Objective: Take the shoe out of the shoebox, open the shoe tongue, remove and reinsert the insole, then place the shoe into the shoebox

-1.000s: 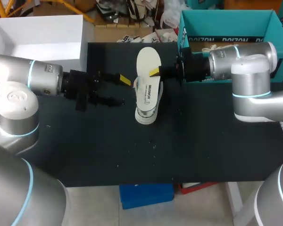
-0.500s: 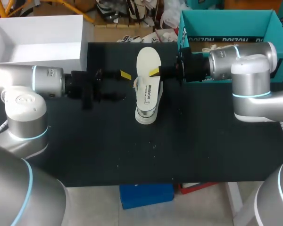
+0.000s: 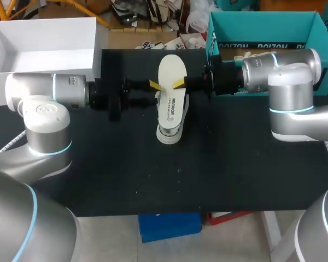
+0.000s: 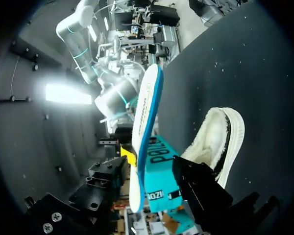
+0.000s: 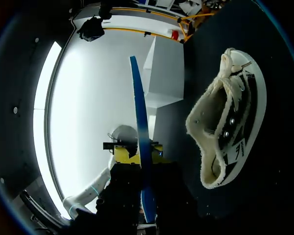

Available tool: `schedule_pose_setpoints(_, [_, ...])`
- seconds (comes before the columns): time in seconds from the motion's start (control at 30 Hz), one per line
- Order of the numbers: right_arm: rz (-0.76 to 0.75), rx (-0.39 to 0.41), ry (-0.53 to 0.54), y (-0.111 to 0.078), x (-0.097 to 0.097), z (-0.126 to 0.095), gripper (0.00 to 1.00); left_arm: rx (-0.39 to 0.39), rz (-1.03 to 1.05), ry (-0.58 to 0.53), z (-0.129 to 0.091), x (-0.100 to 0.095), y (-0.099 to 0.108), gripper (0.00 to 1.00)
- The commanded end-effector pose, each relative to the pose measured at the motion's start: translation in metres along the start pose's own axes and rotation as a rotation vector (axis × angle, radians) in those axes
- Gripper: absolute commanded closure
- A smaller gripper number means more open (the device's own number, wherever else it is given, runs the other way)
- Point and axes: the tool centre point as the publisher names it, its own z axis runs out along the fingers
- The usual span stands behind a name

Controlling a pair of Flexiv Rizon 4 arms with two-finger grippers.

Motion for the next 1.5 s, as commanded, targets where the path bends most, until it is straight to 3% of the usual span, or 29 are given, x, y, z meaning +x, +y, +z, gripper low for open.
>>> schedule_pose_setpoints(0.03, [0.000,-0.001,-0.001,0.000,0.000,0.001,1.00,0.014,0.003,-0.007,0.017,0.004,0.010,0.54])
schedule_pose_setpoints(0.4, [0.000,-0.001,-0.001,0.000,0.000,0.001,1.00,0.035,0.011,-0.021,0.033,0.002,0.012,0.62])
schedule_pose_setpoints(0.57, [0.000,-0.001,-0.001,0.000,0.000,0.001,1.00,0.025,0.007,-0.029,0.034,0.002,0.013,0.76])
schedule_pose_setpoints(0.97, [0.000,-0.001,-0.001,0.000,0.000,0.001,1.00,0.006,0.003,-0.056,0.040,-0.001,0.012,0.76])
schedule_pose_setpoints(1.03, [0.000,-0.001,-0.001,0.000,0.000,0.001,1.00,0.001,0.003,-0.060,0.041,-0.003,0.013,0.80])
schedule_pose_setpoints(1.13, [0.000,-0.001,-0.001,0.000,0.000,0.001,1.00,-0.001,0.004,-0.064,0.042,-0.004,0.013,1.00])
schedule_pose_setpoints(1.47, [0.000,-0.001,-0.001,0.000,0.000,0.001,1.00,-0.016,0.000,-0.054,0.035,-0.005,0.008,1.00])
schedule_pose_setpoints(1.5, [0.009,-0.015,-0.006,0.001,0.000,0.000,0.56,-0.019,0.000,-0.044,0.033,-0.004,0.007,1.00])
